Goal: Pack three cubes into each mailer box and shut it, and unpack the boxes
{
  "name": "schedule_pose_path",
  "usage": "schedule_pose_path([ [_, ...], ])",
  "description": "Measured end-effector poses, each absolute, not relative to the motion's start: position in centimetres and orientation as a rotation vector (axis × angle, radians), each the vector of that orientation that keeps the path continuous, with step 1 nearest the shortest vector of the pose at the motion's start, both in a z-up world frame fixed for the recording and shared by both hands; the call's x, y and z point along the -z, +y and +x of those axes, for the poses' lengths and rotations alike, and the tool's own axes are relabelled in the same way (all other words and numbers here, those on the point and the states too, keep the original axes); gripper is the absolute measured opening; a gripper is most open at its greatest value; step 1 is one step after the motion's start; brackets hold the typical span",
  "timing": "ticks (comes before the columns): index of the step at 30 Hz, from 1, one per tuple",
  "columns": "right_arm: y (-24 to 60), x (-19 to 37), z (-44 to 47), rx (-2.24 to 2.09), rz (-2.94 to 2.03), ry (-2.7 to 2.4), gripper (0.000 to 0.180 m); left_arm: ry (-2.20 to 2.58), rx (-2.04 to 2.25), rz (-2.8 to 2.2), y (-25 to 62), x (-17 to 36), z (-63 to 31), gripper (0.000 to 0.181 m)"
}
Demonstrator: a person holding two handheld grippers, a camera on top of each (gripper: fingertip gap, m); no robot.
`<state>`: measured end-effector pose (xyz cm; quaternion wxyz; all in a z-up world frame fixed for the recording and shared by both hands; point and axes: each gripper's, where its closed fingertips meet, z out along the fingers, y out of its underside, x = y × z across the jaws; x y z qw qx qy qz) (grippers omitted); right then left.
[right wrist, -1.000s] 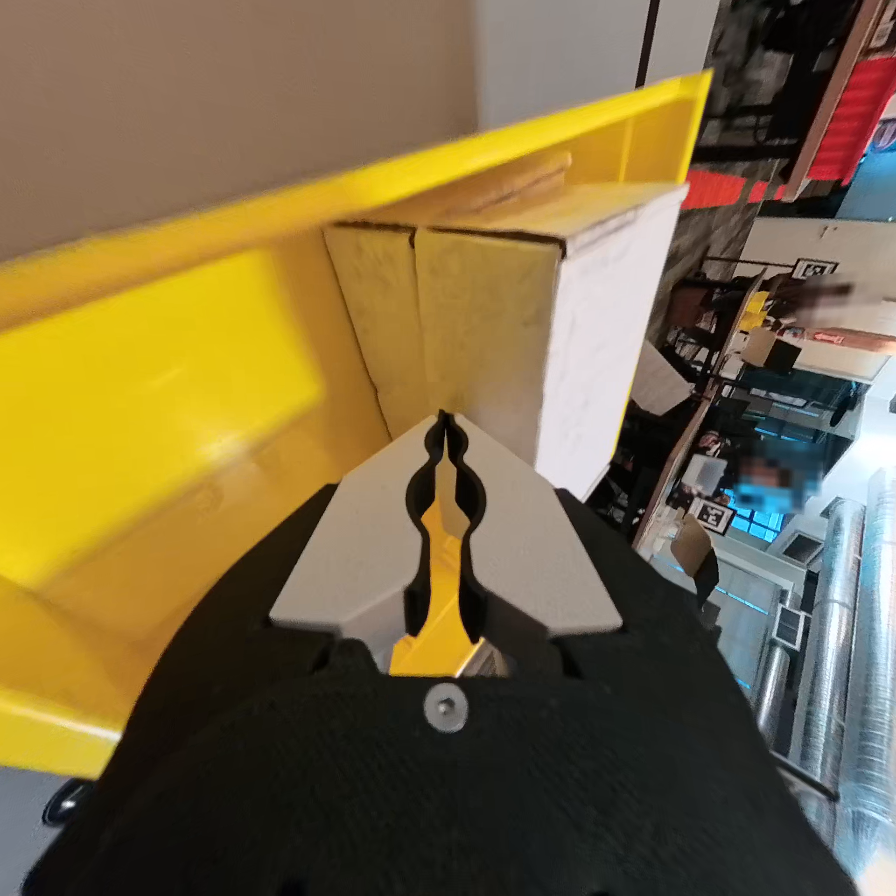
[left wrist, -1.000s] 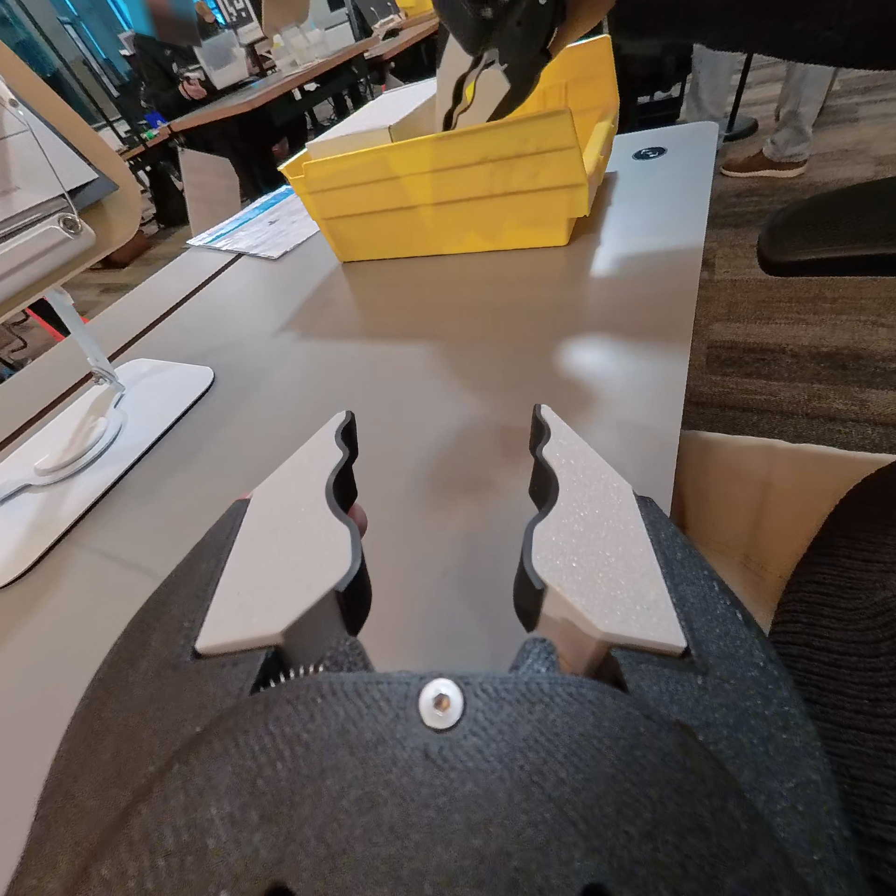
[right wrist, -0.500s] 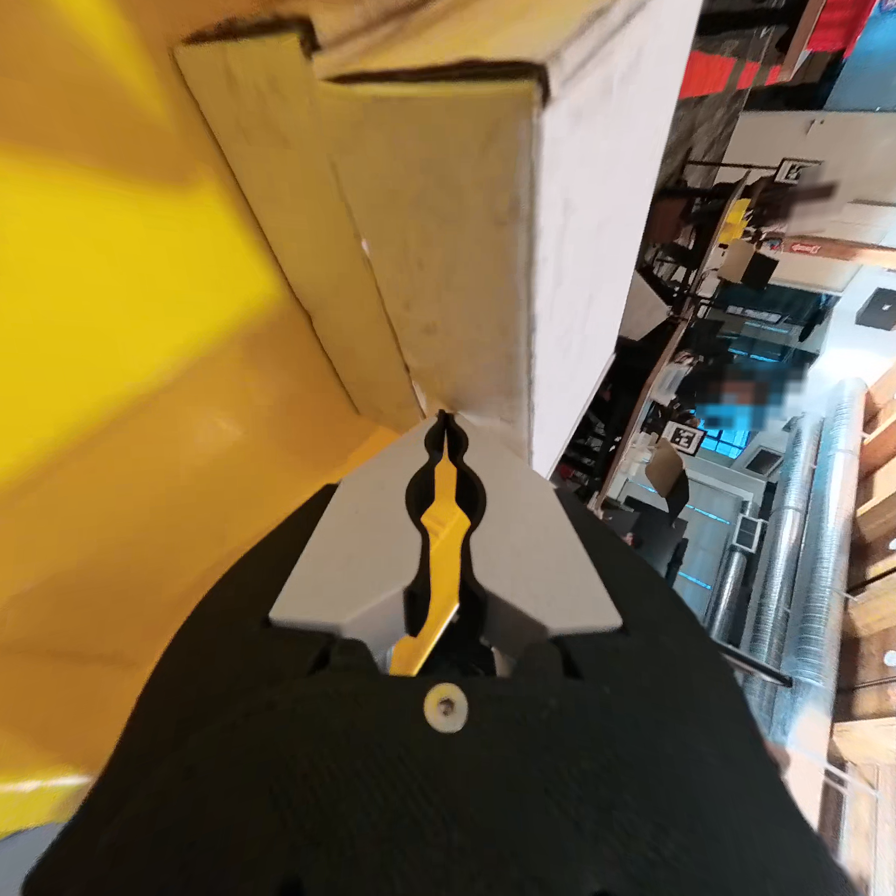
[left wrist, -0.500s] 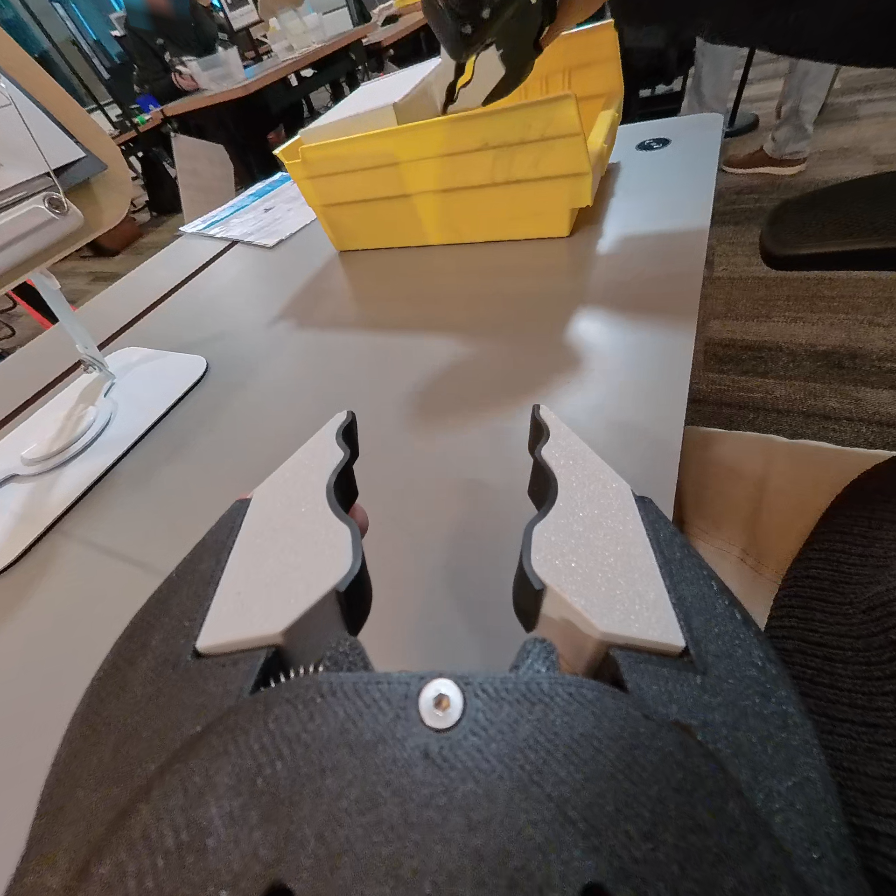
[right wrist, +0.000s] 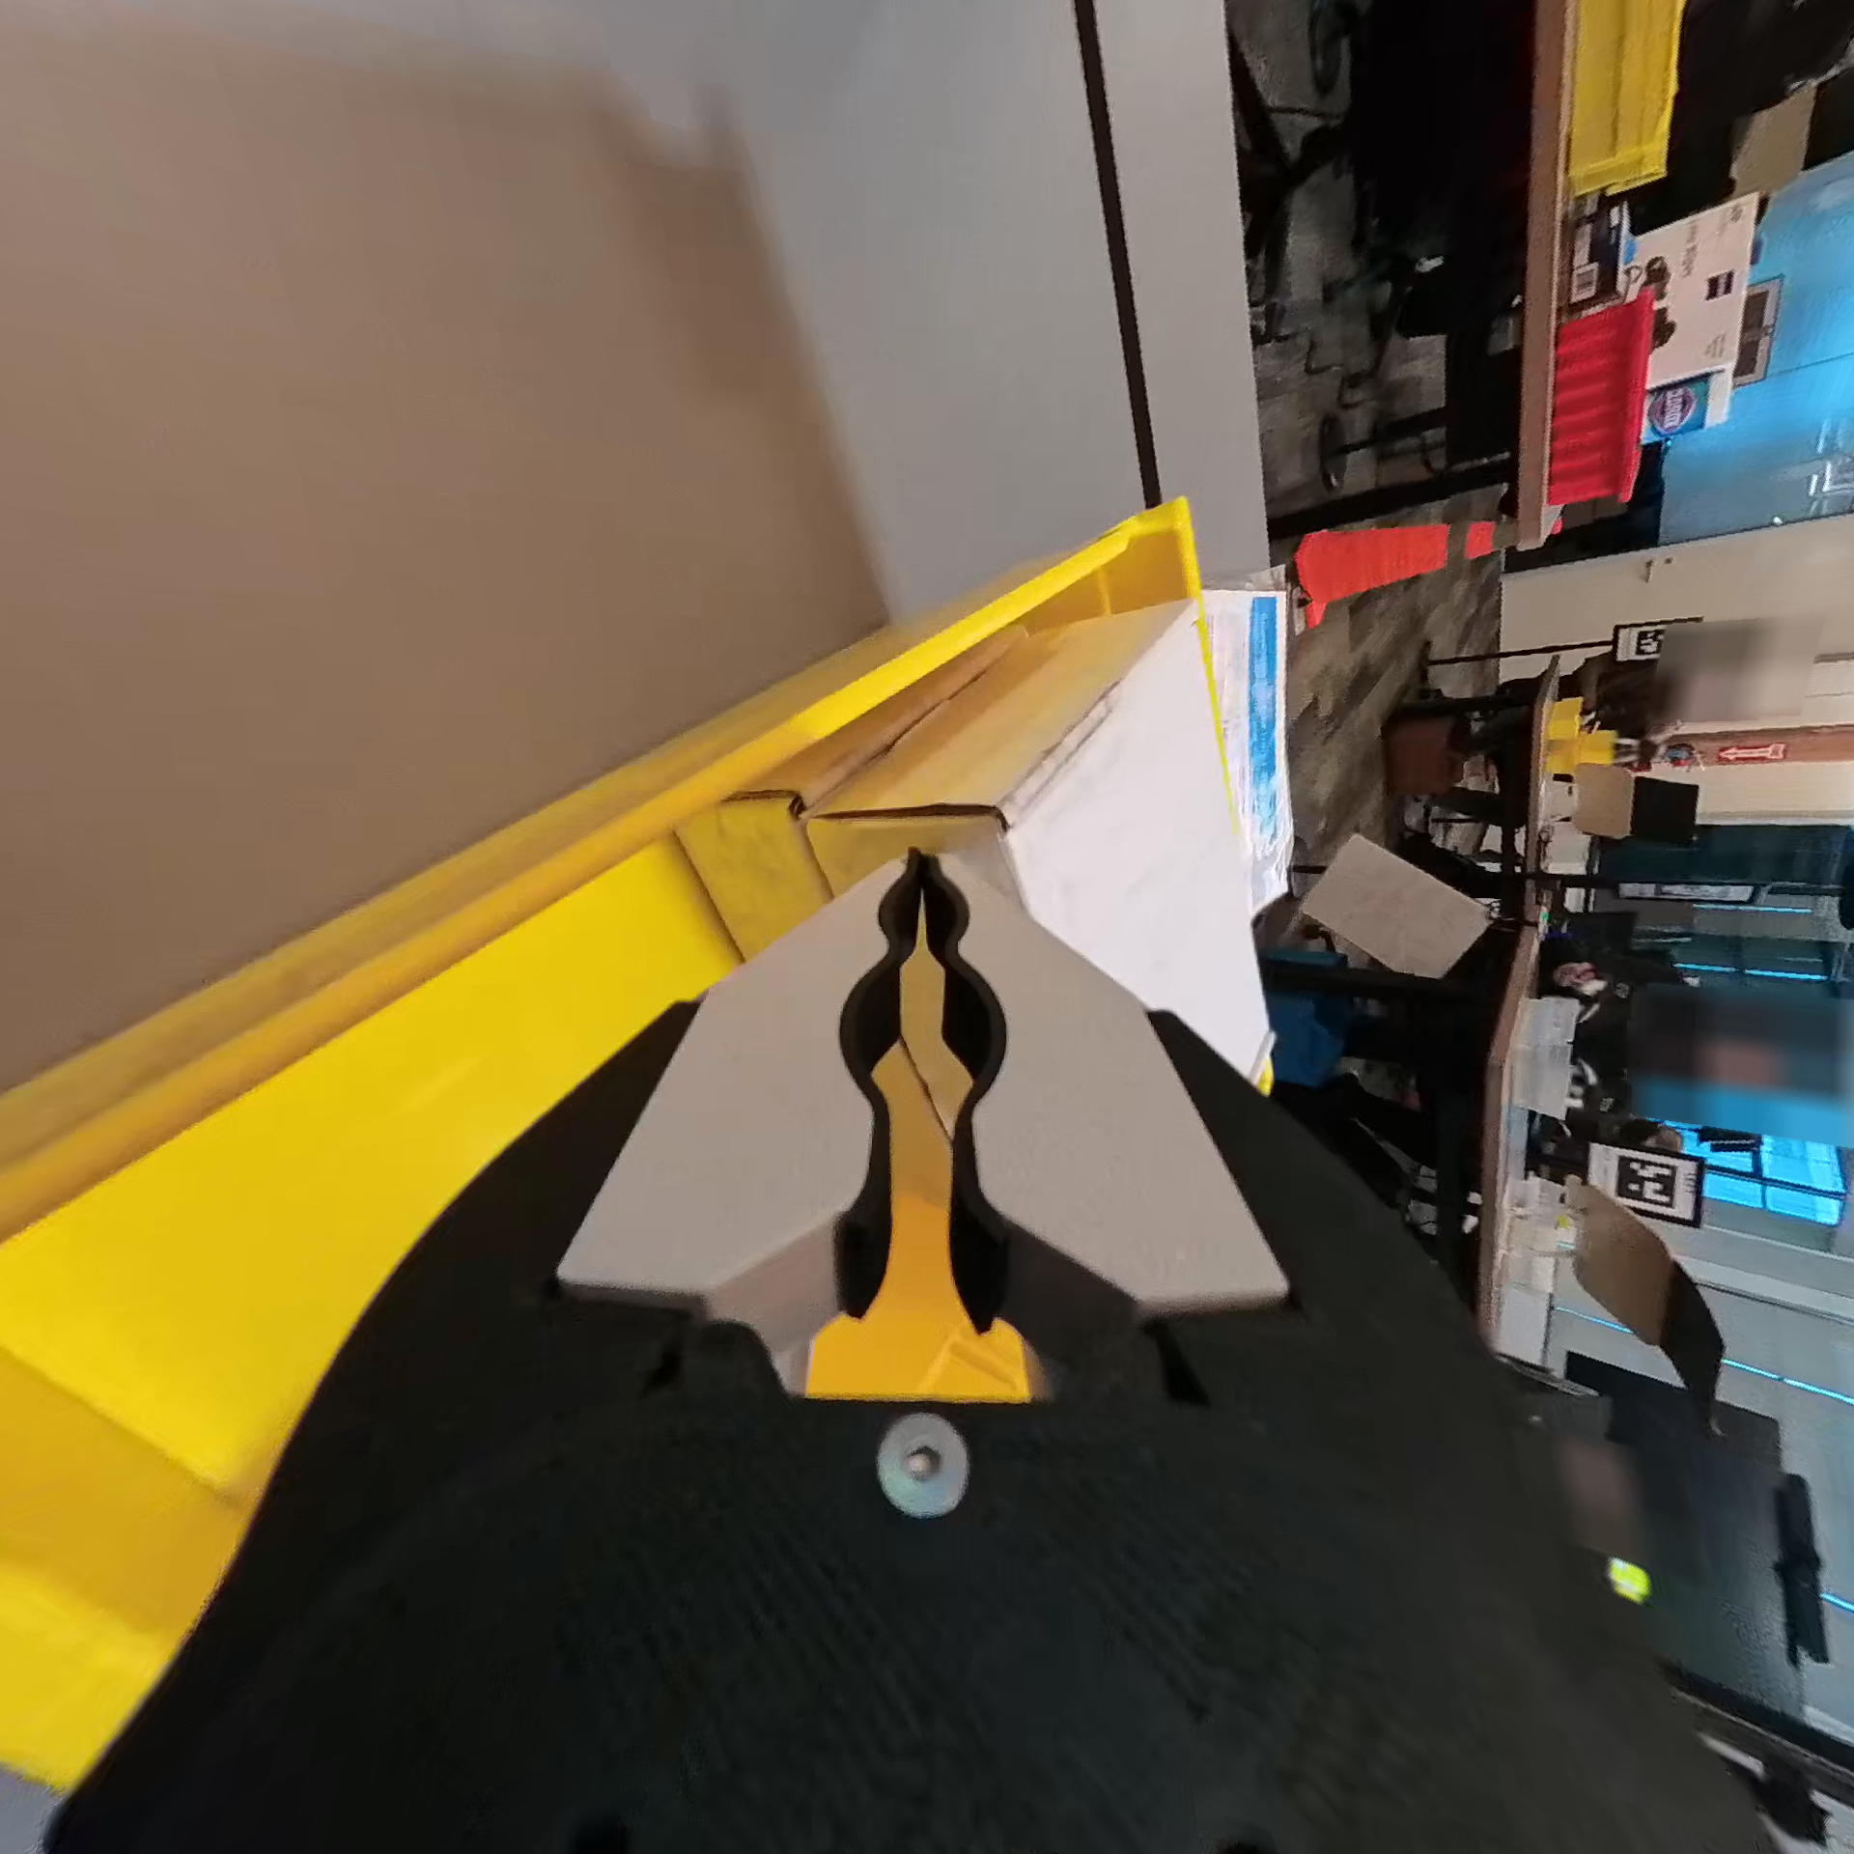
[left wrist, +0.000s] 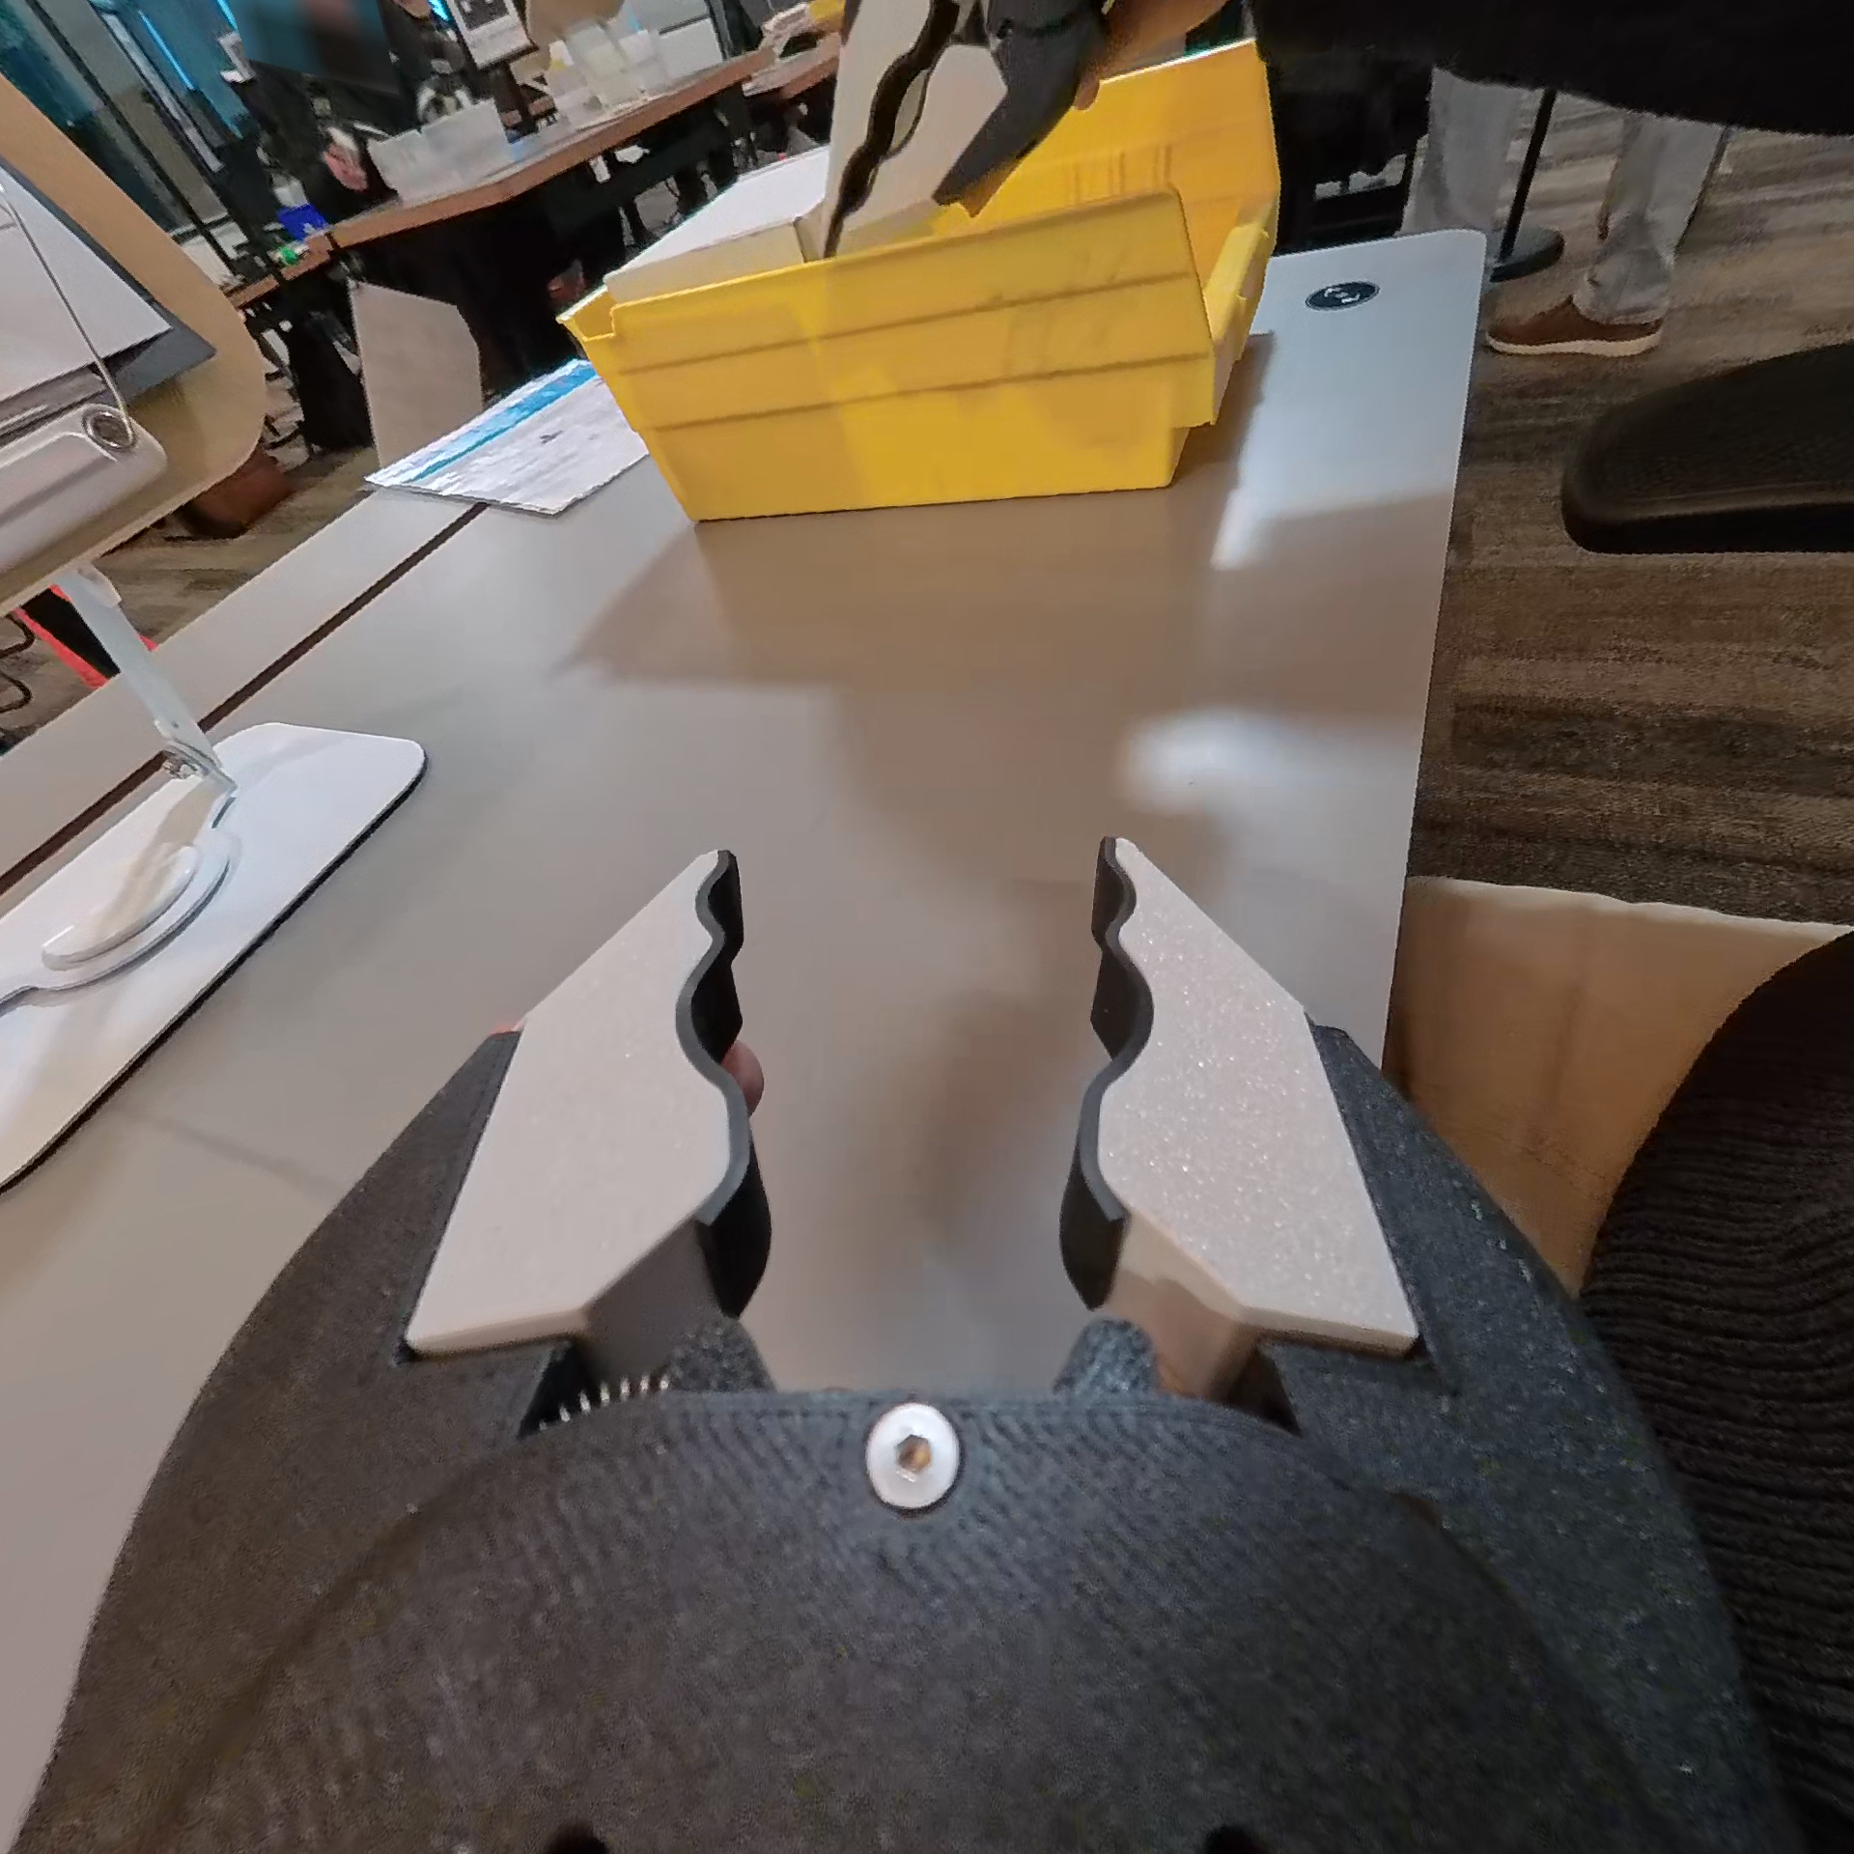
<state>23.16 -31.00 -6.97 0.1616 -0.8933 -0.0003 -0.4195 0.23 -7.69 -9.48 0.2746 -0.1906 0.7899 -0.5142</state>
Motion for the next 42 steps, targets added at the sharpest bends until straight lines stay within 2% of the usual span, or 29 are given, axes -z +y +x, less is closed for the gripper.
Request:
schedule_pose_path([
  [5, -31.2, 7.0, 23.0, 1.147, -2.498, 0.106, 0.000, 2.116, 1.385, -0.516, -7.5, 9.3, 0.2, 0.069],
  [11, -34.4, 3.4, 21.3, 1.111, -2.195, 0.488, 0.002, 2.097, 1.439, -0.588, -6.9, 8.7, 0.4, 0.069],
  [13, -37.3, 1.7, 21.0, 1.136, -1.999, 0.696, 0.017, 2.090, 1.465, -0.622, -6.7, 8.6, 0.5, 0.068],
  [15, -41.5, 0.2, 21.1, 1.226, -1.767, 0.955, 0.049, 2.092, 1.490, -0.652, -6.5, 8.6, 0.6, 0.068],
  [17, -44.8, 0.7, 21.0, 1.272, -1.672, 1.153, 0.068, 2.093, 1.512, -0.678, -6.6, 8.6, 0.7, 0.067],
  [20, -48.3, 2.6, 20.8, 1.384, -1.708, 1.299, 0.078, 2.083, 1.527, -0.667, -6.8, 8.1, 0.6, 0.067],
  [22, -51.3, 2.7, 20.3, 1.513, -1.658, 1.391, 0.080, 2.079, 1.516, -0.646, -6.9, 8.0, 0.5, 0.067],
  [25, -54.0, 4.2, 19.5, 1.430, -1.533, 1.507, 0.085, 2.094, 1.520, -0.640, -7.2, 8.2, 0.4, 0.067],
  [31, -50.5, 10.6, 20.5, 0.699, -1.482, 1.588, 0.071, 2.114, 1.509, -0.625, -7.8, 8.6, 0.0, 0.067],
  [33, -49.3, 12.1, 21.0, 0.605, -1.481, 1.574, 0.047, 2.111, 1.499, -0.613, -7.9, 8.6, -0.1, 0.067],
  [35, -48.9, 13.3, 21.3, 0.570, -1.508, 1.575, 0.016, 2.106, 1.492, -0.604, -8.0, 8.5, -0.2, 0.067],
  [38, -48.3, 12.9, 21.1, 0.557, -1.506, 1.524, 0.004, 2.103, 1.480, -0.596, -8.1, 8.5, -0.3, 0.067],
  [42, -47.3, 12.7, 20.1, 0.523, -1.467, 1.525, 0.004, 2.075, 1.467, -0.603, -7.8, 8.0, -0.1, 0.067],
])
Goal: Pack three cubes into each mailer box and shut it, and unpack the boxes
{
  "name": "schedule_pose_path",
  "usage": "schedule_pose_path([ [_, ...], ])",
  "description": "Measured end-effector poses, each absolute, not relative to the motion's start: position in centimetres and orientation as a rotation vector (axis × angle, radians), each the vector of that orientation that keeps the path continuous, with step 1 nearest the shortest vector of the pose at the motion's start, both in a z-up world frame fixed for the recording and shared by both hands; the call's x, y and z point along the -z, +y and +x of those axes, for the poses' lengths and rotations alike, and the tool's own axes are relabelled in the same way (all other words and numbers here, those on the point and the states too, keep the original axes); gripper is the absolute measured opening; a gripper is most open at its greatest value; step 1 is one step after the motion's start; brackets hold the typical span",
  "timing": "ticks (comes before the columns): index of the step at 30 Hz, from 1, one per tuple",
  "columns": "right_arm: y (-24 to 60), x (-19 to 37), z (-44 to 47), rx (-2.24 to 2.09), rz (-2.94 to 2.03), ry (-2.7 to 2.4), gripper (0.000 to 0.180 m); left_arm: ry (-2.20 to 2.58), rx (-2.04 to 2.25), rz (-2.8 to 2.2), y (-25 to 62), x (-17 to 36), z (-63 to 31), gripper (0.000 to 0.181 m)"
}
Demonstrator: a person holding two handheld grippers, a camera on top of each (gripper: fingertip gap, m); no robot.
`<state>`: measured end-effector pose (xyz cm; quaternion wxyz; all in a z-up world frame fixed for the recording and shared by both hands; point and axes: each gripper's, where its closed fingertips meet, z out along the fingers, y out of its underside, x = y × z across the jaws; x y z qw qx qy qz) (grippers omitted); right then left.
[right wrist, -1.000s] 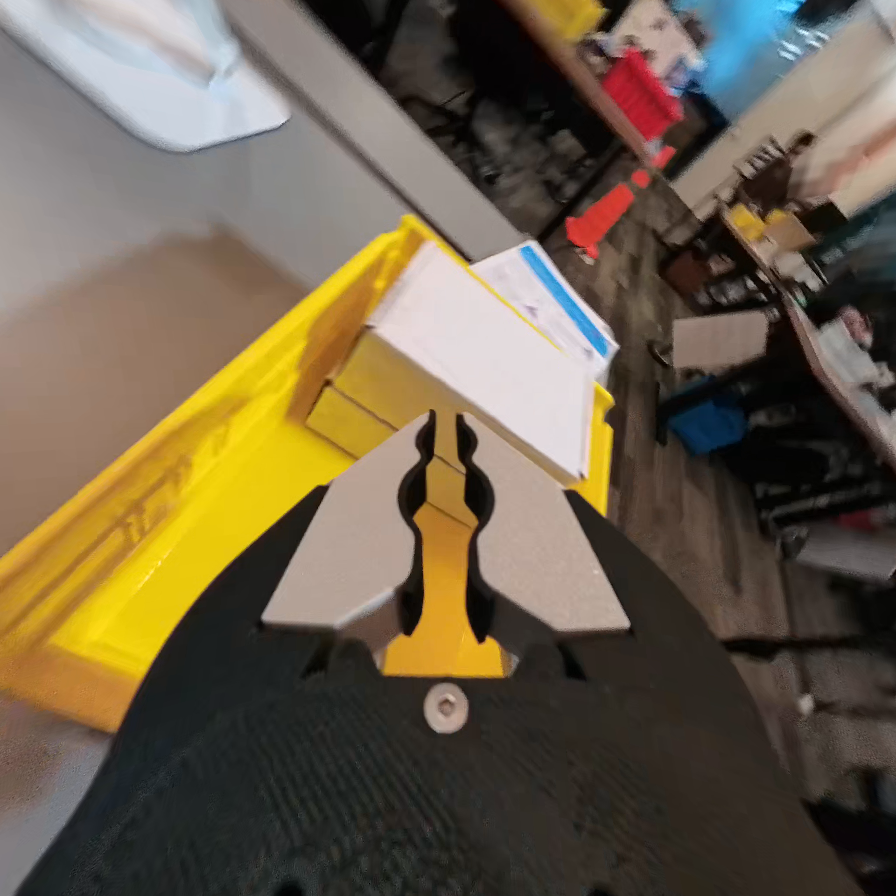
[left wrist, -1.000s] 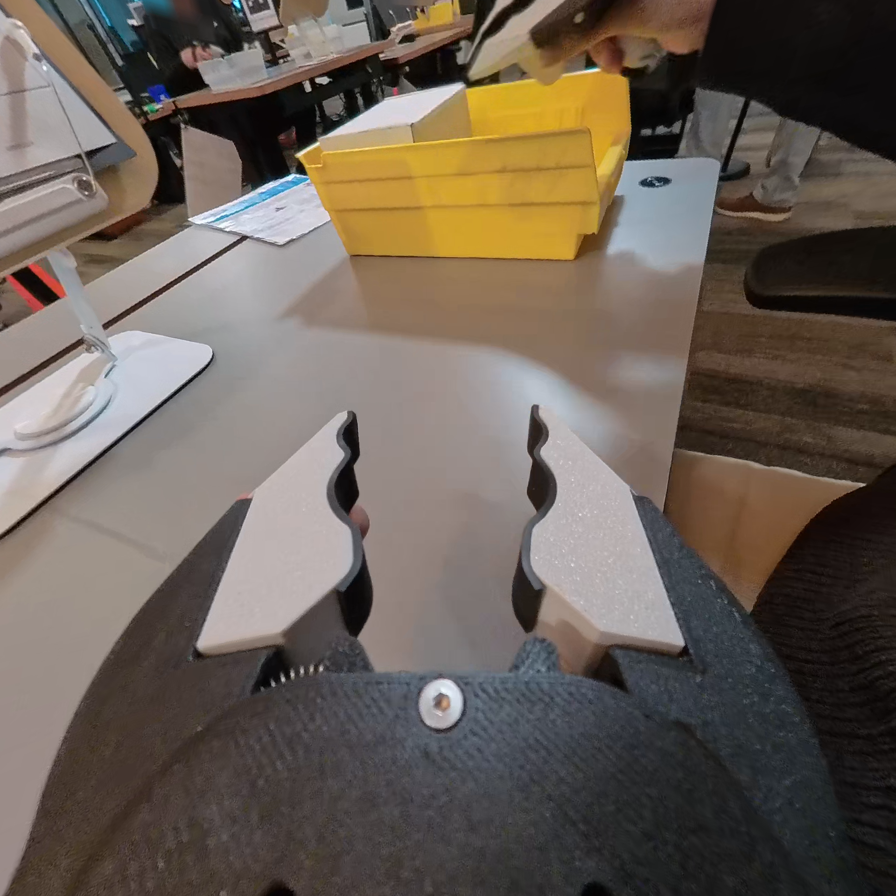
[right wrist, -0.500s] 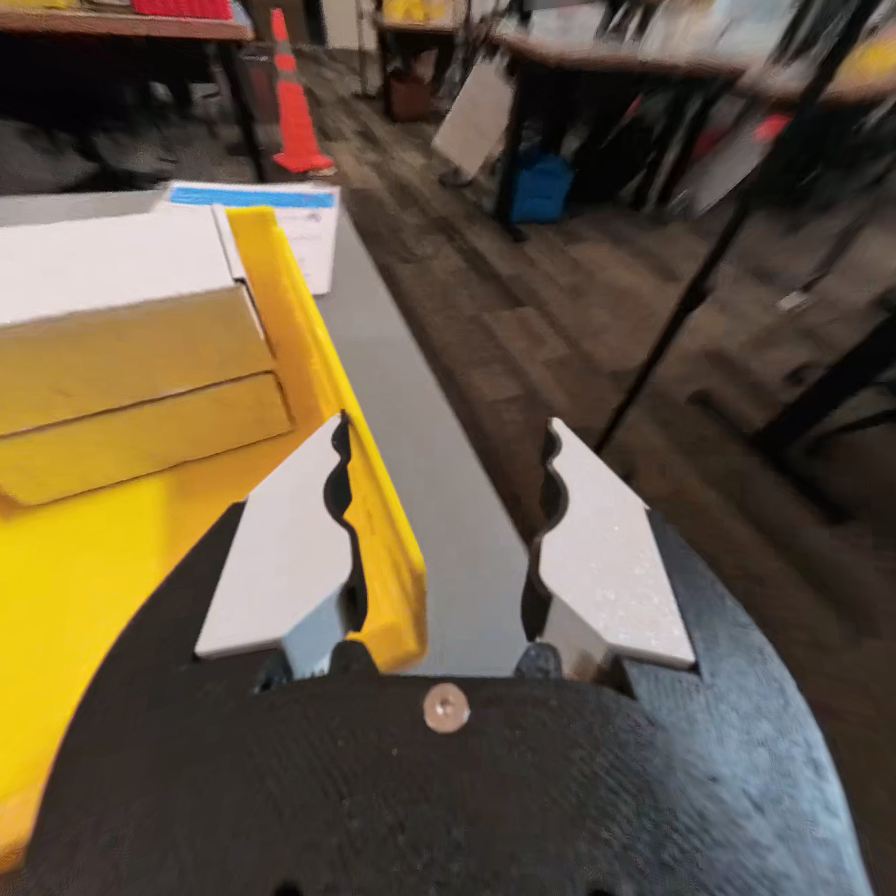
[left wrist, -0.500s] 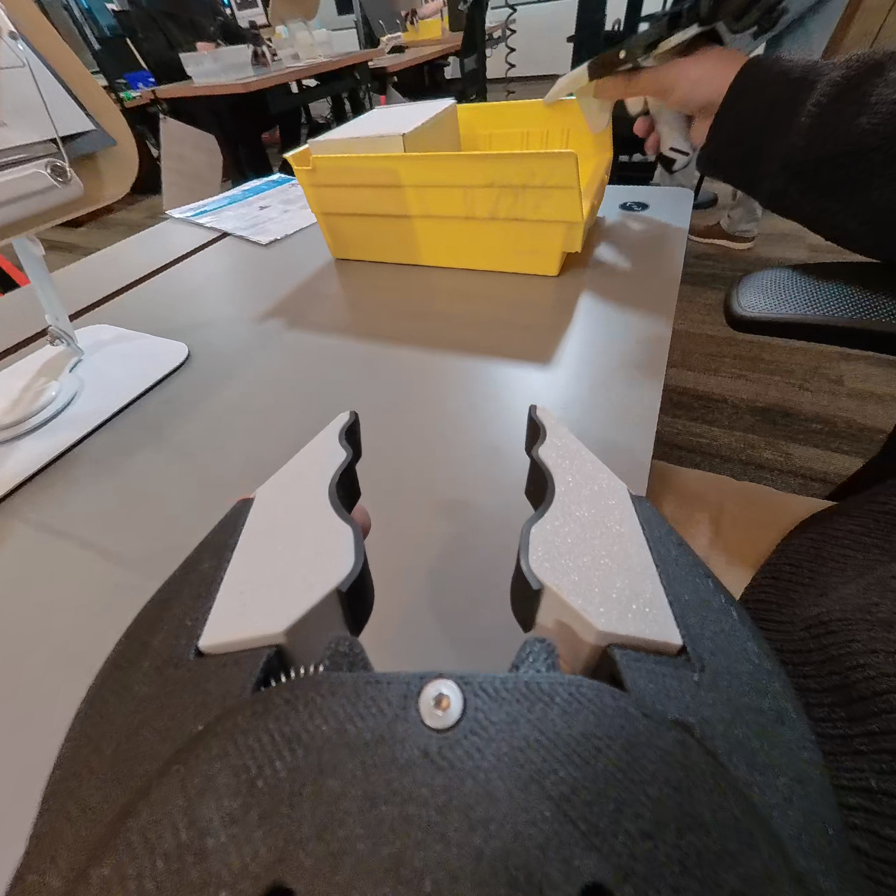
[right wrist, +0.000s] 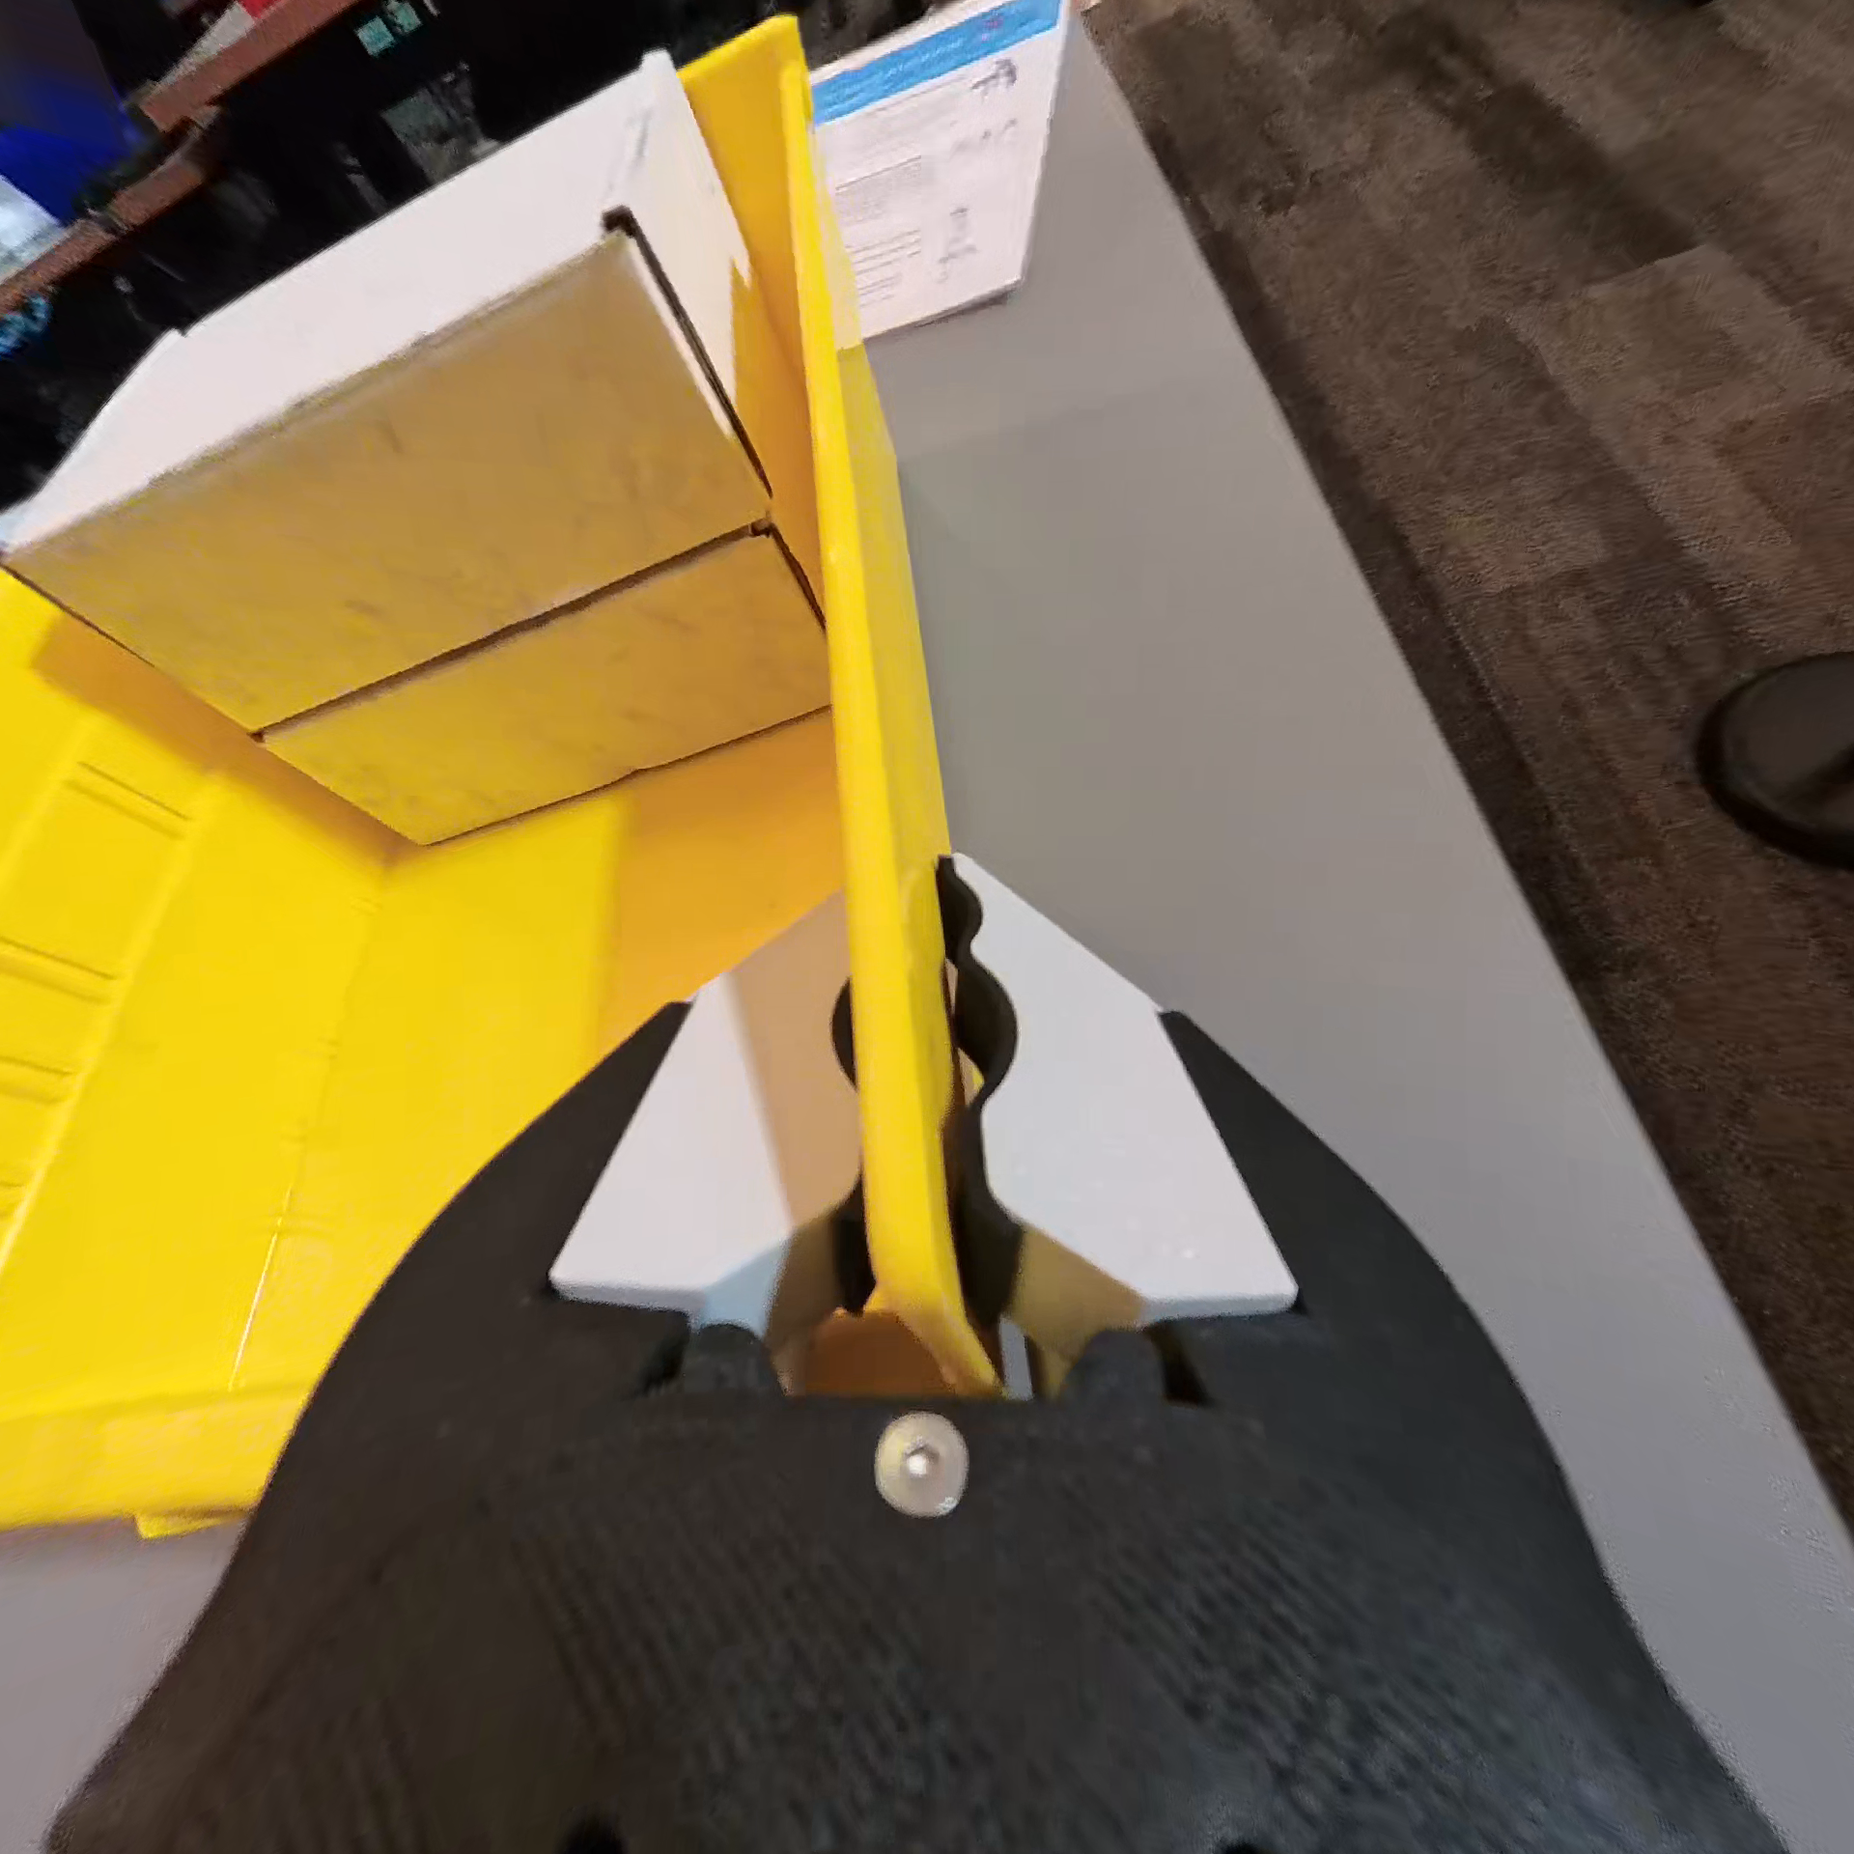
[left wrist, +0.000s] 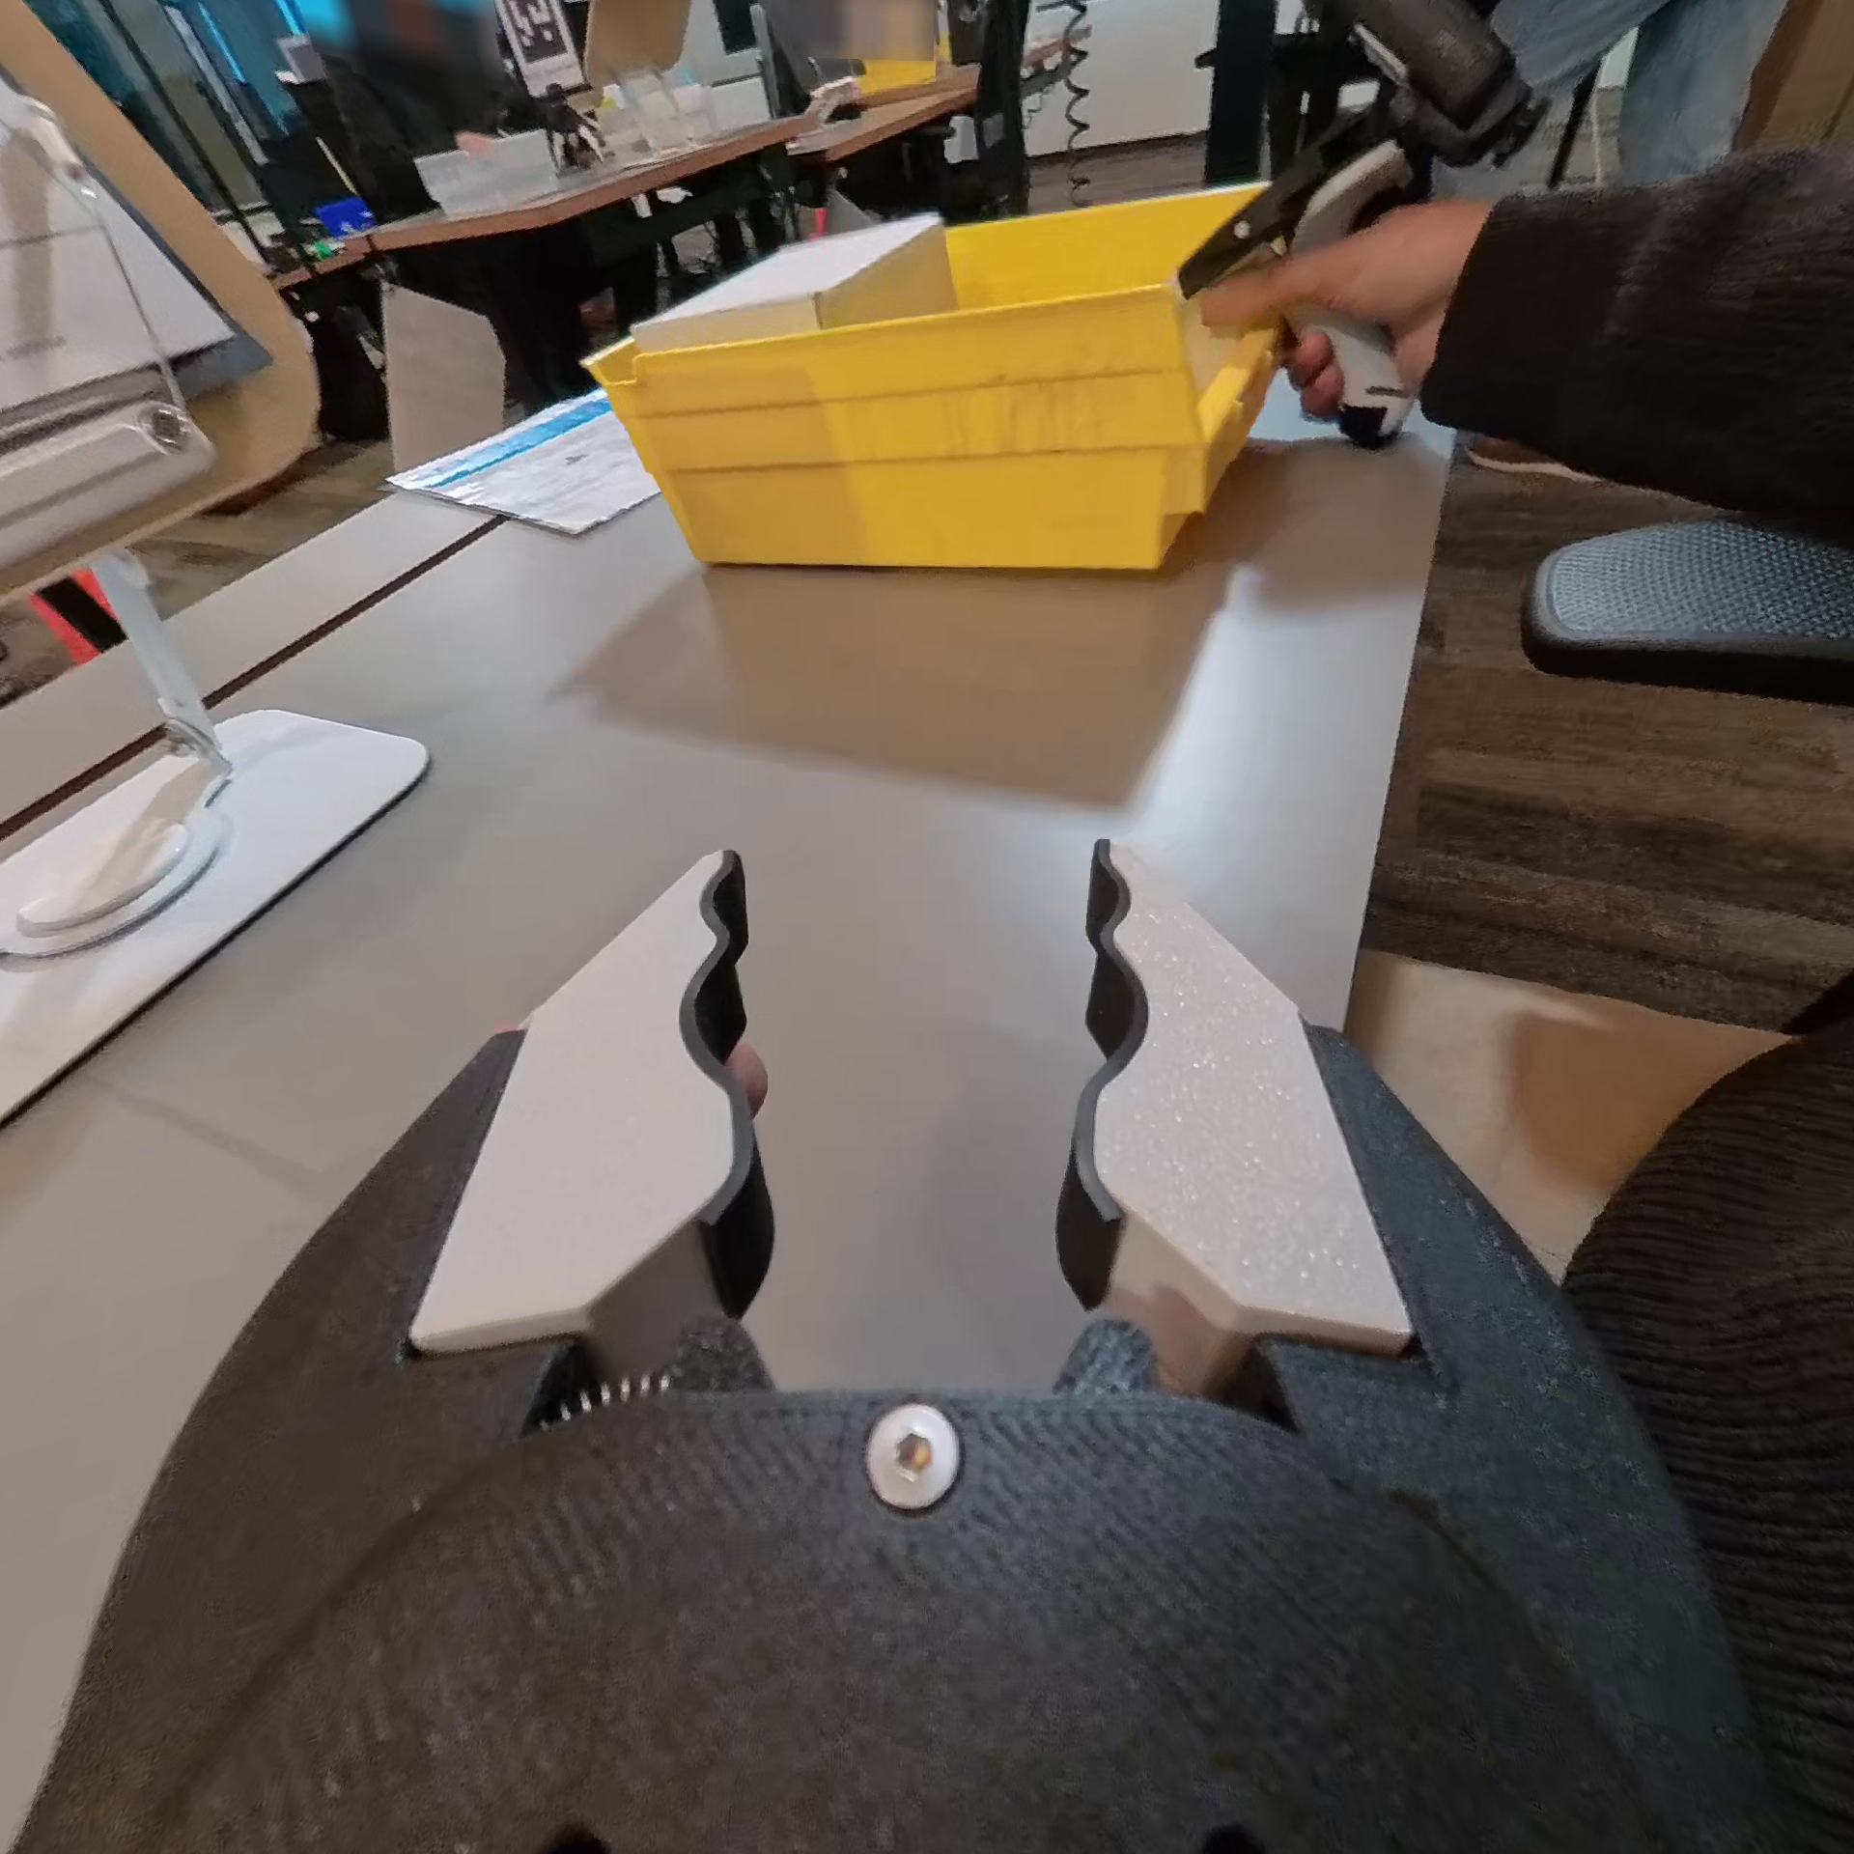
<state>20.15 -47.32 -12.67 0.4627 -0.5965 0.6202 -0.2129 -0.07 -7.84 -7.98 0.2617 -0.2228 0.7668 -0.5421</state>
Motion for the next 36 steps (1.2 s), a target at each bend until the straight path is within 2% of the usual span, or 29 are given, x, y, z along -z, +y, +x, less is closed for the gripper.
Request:
schedule_pose_path([
  [4, -44.0, 12.2, 19.3, 0.373, -1.466, 1.464, 0.003, 1.885, 1.370, -0.780, -4.3, 5.8, 2.2, 0.073],
  [7, -40.6, 10.9, 19.3, 0.342, -1.500, 1.382, 0.003, 1.562, 1.084, -1.083, 4.9, 4.2, 4.1, 0.083],
  [10, -36.8, 9.6, 19.1, 0.328, -1.563, 1.289, 0.003, 1.323, 0.804, -1.250, 15.5, 3.8, 2.1, 0.093],
  [15, -29.8, 9.2, 17.9, 0.227, -1.653, 1.190, 0.002, 1.007, 0.497, -1.349, 29.8, 1.7, -4.1, 0.090],
  [17, -26.9, 9.2, 17.5, 0.189, -1.690, 1.151, 0.003, 1.044, 0.447, -1.419, 32.9, 3.5, -4.0, 0.088],
  [20, -22.3, 9.3, 16.6, 0.143, -1.756, 1.066, 0.003, 1.250, 0.306, -1.592, 35.2, 9.7, -3.0, 0.088],
  [21, -20.7, 9.4, 16.2, 0.129, -1.775, 1.034, 0.003, 1.294, 0.268, -1.592, 35.4, 10.9, -2.9, 0.069],
  [23, -17.5, 9.5, 15.5, 0.095, -1.811, 0.975, 0.003, 1.352, 0.230, -1.512, 35.4, 11.4, -2.7, 0.051],
  [24, -15.9, 9.6, 15.2, 0.075, -1.825, 0.948, 0.002, 1.420, 0.263, -1.494, 34.5, 11.7, -2.4, 0.028],
  [26, -12.3, 9.8, 14.7, 0.030, -1.847, 0.901, 0.003, 1.459, 0.405, -1.569, 33.4, 11.9, -2.0, 0.006],
  [36, 7.9, 9.5, 14.6, -0.032, -1.907, 0.716, 0.003, 1.220, 0.601, -1.603, 36.2, 2.7, -6.8, 0.004],
])
